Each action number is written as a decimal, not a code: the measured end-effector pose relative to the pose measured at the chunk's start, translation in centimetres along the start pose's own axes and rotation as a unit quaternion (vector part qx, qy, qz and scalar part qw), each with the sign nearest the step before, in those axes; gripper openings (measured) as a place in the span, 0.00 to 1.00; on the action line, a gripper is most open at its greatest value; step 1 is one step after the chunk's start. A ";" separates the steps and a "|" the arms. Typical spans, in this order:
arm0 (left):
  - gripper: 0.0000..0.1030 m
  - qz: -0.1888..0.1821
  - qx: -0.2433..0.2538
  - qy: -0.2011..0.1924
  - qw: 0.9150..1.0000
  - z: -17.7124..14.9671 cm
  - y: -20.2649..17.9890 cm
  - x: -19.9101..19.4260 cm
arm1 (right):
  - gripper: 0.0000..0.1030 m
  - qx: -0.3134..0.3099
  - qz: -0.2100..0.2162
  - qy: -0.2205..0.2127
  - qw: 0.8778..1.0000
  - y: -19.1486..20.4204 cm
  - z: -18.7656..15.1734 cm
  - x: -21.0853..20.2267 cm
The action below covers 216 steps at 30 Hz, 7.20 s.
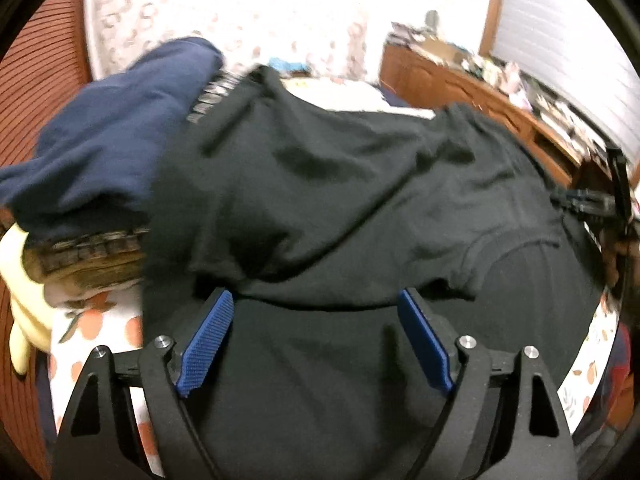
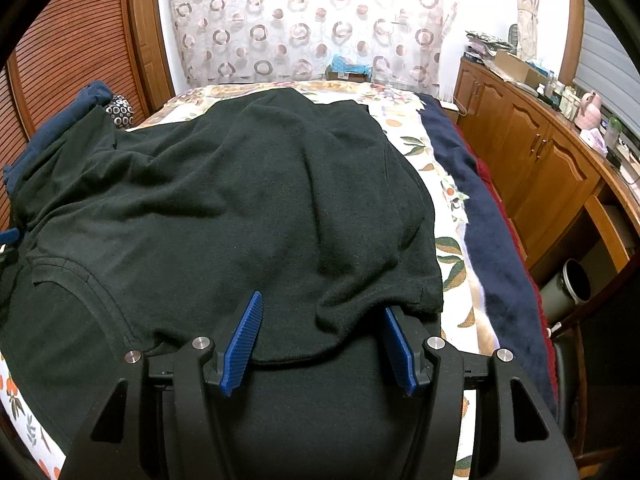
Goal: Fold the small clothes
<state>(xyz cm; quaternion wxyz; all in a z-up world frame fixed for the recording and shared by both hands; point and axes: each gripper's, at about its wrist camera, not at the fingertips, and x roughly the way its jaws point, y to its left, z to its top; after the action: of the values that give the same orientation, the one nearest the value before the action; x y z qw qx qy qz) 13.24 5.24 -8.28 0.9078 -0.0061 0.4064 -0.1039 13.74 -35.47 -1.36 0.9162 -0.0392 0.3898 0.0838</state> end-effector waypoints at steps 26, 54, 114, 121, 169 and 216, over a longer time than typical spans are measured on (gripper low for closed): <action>0.13 0.041 -0.006 -0.010 0.999 2.5 2.8 1.4 | 0.59 -0.001 -0.003 0.000 1.000 -0.1 0.0 -0.1; 0.11 0.043 0.052 -0.035 0.997 3.5 -1.1 -0.9 | 0.59 0.001 -0.001 0.000 1.000 -0.4 0.0 0.0; 0.07 0.043 -0.035 -0.072 0.996 -5.5 -0.6 -8.2 | 0.02 0.002 0.030 -0.046 0.999 -1.5 -8.0 -8.0; 0.44 0.042 -0.052 -0.076 0.995 -5.6 0.3 -8.7 | 0.22 -0.011 0.006 -0.050 0.999 -0.9 -6.9 -8.2; 0.51 0.071 -0.050 -0.006 0.996 -6.6 0.8 -4.0 | 0.50 -0.130 0.071 -0.009 0.989 10.1 -7.2 -2.5; 0.08 -0.195 0.167 -0.122 0.959 12.2 -25.8 -10.0 | 0.65 0.013 0.043 -0.104 0.994 1.8 -11.2 -11.3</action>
<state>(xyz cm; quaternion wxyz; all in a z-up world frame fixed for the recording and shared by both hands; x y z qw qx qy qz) 11.04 -18.96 9.76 0.9006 0.0538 0.2601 -0.3440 -2.23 -36.65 -1.02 0.9479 -0.0012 0.2944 0.1219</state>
